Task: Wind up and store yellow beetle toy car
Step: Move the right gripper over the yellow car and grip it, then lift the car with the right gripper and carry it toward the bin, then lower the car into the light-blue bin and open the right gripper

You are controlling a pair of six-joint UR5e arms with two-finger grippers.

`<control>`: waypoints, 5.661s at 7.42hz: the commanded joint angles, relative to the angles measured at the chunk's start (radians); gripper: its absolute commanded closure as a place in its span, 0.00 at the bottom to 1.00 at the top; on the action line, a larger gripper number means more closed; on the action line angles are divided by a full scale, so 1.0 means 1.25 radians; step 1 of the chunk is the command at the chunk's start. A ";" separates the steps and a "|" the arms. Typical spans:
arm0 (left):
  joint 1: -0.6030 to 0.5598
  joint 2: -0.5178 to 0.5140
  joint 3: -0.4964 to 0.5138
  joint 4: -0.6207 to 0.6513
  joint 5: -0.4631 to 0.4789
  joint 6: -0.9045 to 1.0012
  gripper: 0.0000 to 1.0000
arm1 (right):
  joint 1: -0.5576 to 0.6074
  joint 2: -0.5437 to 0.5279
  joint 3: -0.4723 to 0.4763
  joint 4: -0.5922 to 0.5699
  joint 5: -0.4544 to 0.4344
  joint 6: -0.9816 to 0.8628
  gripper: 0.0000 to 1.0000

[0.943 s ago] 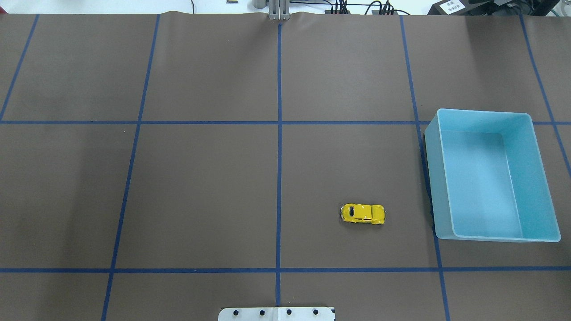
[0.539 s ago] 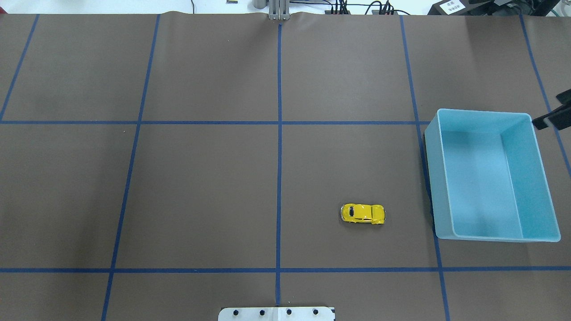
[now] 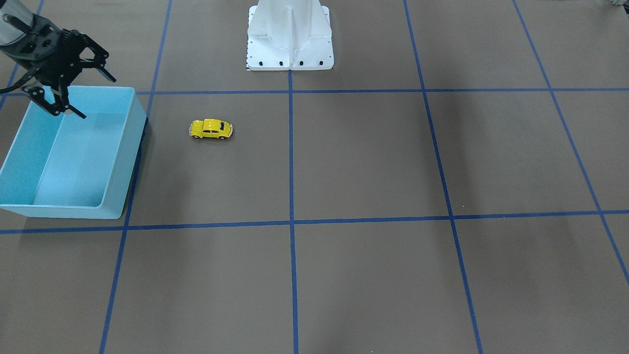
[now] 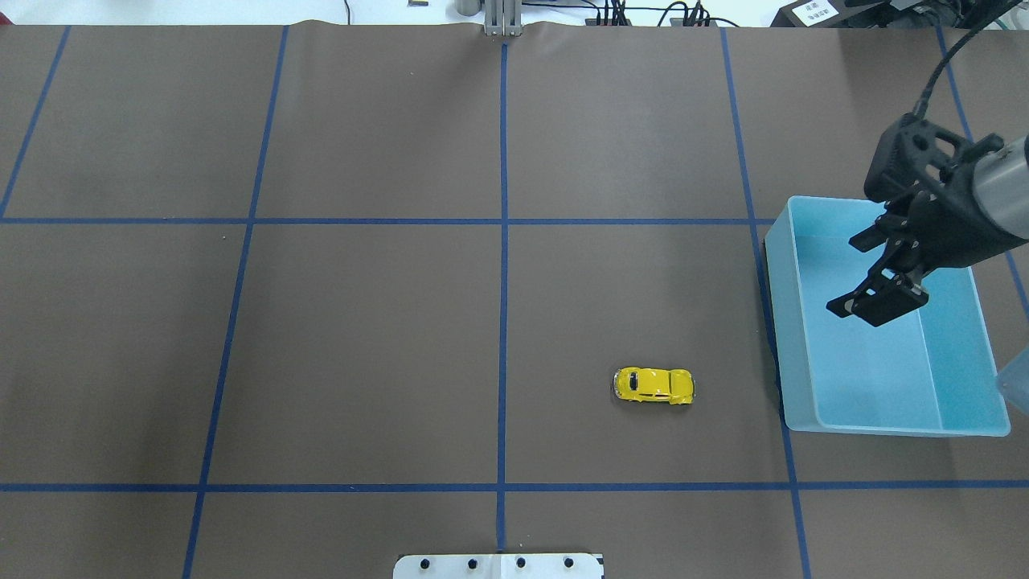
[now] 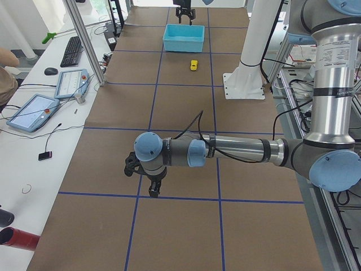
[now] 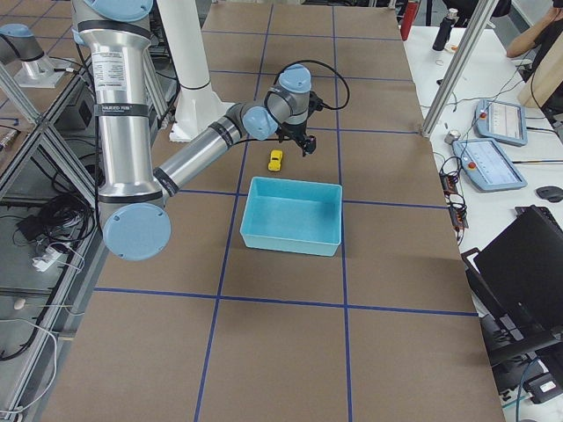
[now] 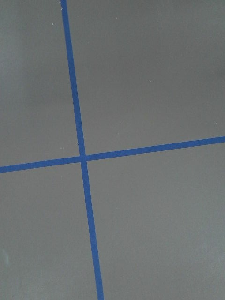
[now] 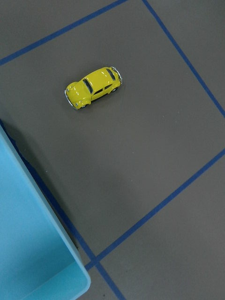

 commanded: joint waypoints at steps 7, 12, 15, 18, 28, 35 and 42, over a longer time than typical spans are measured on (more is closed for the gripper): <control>0.000 0.014 0.011 0.003 0.000 -0.007 0.00 | -0.304 0.096 -0.136 0.135 -0.269 0.015 0.00; 0.000 0.014 0.012 0.001 0.000 -0.006 0.00 | -0.419 0.089 -0.200 0.262 -0.388 0.021 0.01; 0.000 0.014 0.012 0.001 0.000 -0.006 0.00 | -0.416 0.094 -0.225 0.304 -0.385 0.017 0.01; 0.000 0.014 0.012 0.001 0.000 -0.007 0.00 | -0.394 0.095 -0.238 0.305 -0.378 0.013 0.01; 0.000 0.012 0.012 0.001 0.000 -0.007 0.00 | -0.364 0.117 -0.235 0.307 -0.305 0.024 1.00; 0.000 0.012 0.011 0.001 0.000 -0.007 0.00 | 0.078 -0.068 -0.123 0.173 0.066 -0.425 1.00; 0.000 0.012 0.011 0.001 0.000 -0.007 0.00 | 0.052 -0.105 -0.335 0.317 0.034 -0.537 1.00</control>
